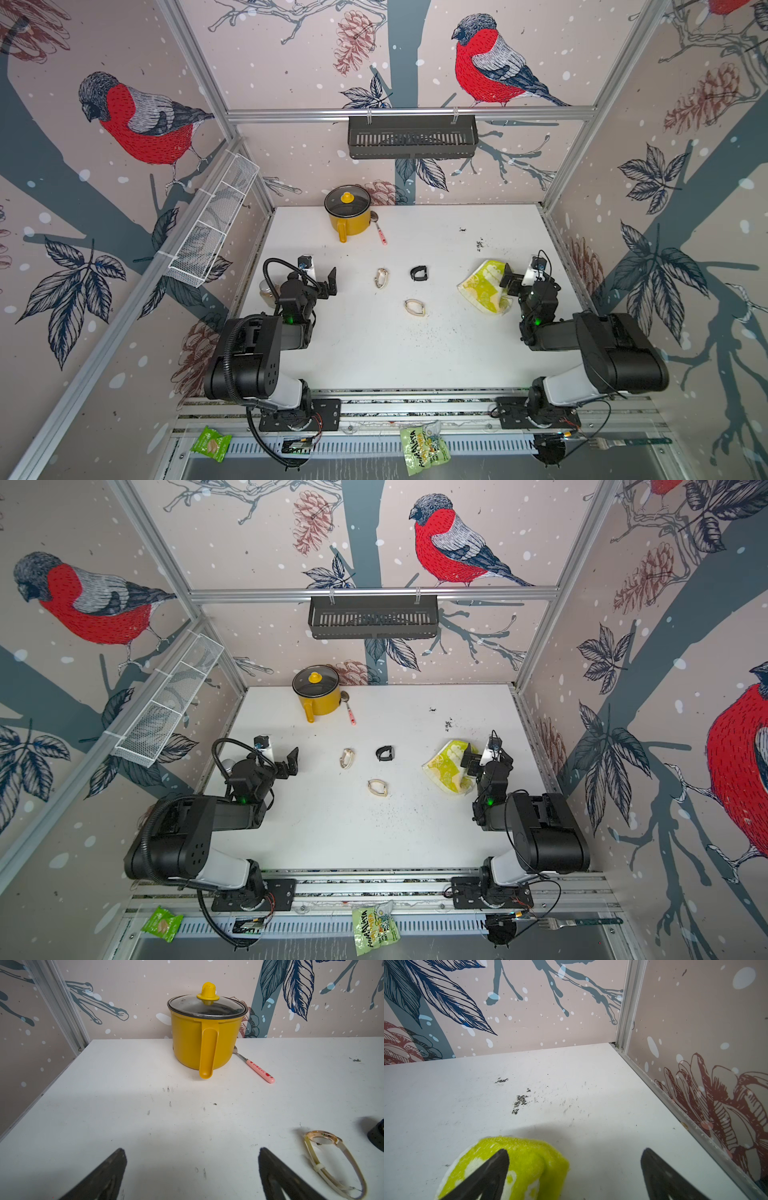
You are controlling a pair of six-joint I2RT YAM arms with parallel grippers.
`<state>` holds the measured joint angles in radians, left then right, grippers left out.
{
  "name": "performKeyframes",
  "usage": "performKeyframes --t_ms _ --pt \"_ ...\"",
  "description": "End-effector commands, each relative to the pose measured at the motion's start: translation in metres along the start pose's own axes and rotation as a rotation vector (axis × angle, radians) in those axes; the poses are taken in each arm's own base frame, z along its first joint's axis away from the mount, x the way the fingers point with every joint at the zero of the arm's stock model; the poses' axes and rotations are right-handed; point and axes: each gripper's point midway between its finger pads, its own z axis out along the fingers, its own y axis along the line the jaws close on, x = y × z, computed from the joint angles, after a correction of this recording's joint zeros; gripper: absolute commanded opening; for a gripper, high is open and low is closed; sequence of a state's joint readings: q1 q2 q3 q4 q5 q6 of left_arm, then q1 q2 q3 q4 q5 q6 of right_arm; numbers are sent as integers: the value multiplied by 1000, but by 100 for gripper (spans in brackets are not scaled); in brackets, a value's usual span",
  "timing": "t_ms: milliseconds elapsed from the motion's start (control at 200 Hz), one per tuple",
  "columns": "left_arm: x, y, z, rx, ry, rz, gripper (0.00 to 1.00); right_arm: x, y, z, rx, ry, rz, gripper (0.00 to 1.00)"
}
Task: Wipe the watch dial
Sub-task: Pick up the watch at the center of the board.
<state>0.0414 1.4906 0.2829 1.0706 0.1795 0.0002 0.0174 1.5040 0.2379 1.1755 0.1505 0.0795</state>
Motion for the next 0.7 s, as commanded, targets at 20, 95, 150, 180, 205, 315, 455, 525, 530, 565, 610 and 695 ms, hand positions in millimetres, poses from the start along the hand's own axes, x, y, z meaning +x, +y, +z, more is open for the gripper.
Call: performKeyframes --t_ms 20,95,150,180,205,315,455,525,530,565,610,695 --pt "-7 0 1 -2 -24 7 98 -5 1 1 -8 -15 0 100" --pt "-6 1 1 -3 -22 7 98 -5 2 1 -8 -16 -1 99" --pt "-7 0 1 -2 -23 7 98 -5 2 1 -9 -16 -1 100" --pt "-7 1 1 -3 -23 6 98 -5 2 1 -8 -15 0 100" --pt "-7 0 1 -2 -24 7 98 -5 1 1 -7 -16 0 100" --pt "-7 1 1 -4 -23 7 98 -5 1 1 -7 -15 0 99" --pt "-8 1 1 -6 -25 8 98 -4 2 1 -9 -13 1 100" --pt "-7 1 1 -5 -23 7 98 -4 1 0 -9 -14 -1 99" --pt "-7 0 1 -5 -23 8 98 -4 2 0 -9 -14 -1 100" --pt "-7 0 1 -5 -22 8 98 -5 1 -1 -7 -20 0 99" --pt "-7 0 1 -10 -24 10 98 -6 -2 -2 18 -25 1 100" --pt "-8 0 0 -21 -26 15 98 -11 -3 -6 44 -40 1 100"
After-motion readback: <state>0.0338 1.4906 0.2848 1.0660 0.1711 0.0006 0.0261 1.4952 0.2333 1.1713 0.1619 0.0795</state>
